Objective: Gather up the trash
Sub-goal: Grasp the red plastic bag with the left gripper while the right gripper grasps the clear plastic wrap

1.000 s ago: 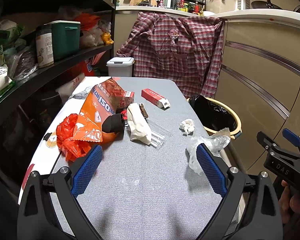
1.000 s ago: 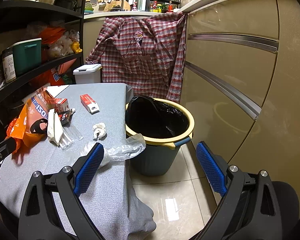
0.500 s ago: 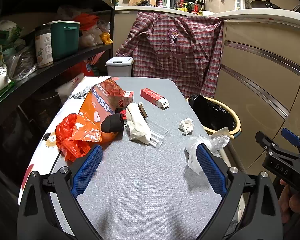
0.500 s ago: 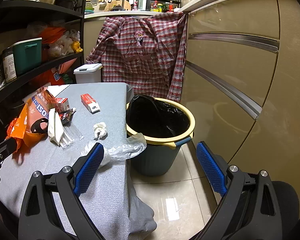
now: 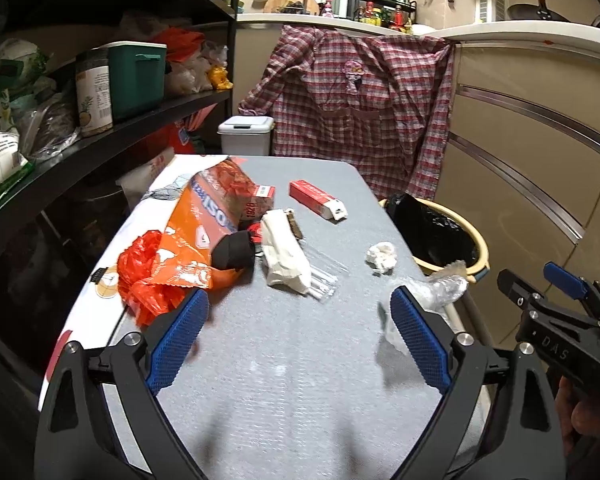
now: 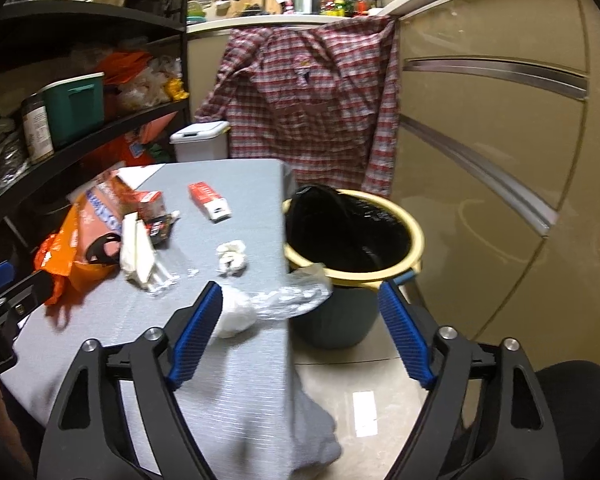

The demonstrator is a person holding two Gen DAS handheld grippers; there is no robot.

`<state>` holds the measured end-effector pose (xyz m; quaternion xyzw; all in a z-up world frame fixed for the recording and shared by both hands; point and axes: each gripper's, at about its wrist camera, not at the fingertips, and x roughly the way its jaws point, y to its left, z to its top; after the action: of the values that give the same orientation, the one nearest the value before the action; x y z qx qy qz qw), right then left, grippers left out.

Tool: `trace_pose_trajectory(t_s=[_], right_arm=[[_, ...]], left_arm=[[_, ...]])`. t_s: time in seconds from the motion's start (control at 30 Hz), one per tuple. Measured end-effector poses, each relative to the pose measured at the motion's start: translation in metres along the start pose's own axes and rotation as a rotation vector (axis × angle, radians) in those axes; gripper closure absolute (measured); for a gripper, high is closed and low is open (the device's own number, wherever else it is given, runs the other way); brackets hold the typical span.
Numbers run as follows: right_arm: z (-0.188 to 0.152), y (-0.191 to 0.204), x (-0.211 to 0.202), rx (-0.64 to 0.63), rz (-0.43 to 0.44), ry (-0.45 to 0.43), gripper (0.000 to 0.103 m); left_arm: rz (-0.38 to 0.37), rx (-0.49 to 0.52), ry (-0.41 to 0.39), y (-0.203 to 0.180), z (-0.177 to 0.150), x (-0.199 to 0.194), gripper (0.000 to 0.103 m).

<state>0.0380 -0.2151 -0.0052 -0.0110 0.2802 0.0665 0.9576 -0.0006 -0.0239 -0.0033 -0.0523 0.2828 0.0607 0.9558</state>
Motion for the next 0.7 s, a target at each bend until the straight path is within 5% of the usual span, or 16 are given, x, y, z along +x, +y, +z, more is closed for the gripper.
trace_pose_trajectory(t_s=[0.33,0.7], right_arm=[[0.002,0.033,0.044,-0.015,0.056,0.123,0.026],[-0.012,0.053,0.095,-0.037,0.066,0.265,0.026]], left_arm=[[0.152,-0.099,0.02,0.047,0.007,0.017,0.02],[0.305,-0.157,0.147,0.089,-0.005,0.055,0.025]])
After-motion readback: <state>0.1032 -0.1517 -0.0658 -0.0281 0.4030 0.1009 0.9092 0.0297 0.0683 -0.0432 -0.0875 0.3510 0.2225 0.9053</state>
